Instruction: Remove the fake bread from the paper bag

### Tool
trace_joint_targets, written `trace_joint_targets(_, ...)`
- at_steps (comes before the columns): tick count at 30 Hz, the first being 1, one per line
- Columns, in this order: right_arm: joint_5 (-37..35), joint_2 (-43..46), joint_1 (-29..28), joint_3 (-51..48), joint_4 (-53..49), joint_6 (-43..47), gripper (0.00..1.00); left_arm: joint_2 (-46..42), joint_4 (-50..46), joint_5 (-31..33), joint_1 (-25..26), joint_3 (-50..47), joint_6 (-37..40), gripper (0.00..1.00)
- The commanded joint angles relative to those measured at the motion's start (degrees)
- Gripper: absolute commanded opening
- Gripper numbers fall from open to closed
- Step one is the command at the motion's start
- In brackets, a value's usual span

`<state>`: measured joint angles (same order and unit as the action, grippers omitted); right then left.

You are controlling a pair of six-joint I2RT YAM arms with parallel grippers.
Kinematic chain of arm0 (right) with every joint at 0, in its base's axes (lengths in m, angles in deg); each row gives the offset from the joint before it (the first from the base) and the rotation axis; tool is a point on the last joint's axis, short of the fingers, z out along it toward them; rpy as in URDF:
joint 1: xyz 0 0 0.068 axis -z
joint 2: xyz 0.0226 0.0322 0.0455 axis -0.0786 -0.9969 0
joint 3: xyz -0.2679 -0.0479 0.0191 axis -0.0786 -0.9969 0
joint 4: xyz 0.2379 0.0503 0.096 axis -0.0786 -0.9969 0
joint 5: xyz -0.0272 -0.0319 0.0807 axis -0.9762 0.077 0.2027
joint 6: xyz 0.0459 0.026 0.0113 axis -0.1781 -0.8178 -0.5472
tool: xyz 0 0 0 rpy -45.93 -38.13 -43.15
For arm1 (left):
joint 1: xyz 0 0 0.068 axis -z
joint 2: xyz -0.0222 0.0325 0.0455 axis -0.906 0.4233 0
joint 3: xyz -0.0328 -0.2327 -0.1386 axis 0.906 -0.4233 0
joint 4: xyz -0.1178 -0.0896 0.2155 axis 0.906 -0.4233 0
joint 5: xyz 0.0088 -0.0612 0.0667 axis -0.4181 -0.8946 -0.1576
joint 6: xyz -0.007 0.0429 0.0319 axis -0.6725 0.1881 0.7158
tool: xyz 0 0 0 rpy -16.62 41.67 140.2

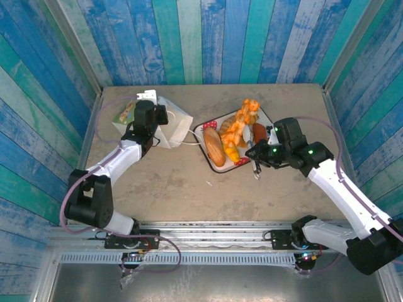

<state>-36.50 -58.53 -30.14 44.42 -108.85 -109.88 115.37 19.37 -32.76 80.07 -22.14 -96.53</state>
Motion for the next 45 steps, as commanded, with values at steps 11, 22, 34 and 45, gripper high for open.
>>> trace_joint_targets(11, 1.6, -7.3, 2.2, -3.1, 15.2, -7.2, 0.01, -7.2, -0.5, -4.1, 0.1, -1.9, -1.1, 0.02)
trace_joint_targets(22, 1.9, -10.3, 3.0, -6.1, 19.0, -9.3, 0.03, -6.7, 0.1, -4.9, 0.1, -2.3, -1.2, 0.02)
trace_joint_targets(34, 4.1, -15.8, 3.0, -5.7, 21.7, -9.8, 0.12, -5.9, 0.7, -5.3, 0.1, -2.7, -1.6, 0.02)
trace_joint_targets(45, 5.6, -15.6, 2.5, -6.3, 23.2, -10.2, 0.22, -5.7, 0.8, -5.4, 0.1, -2.6, -2.0, 0.02)
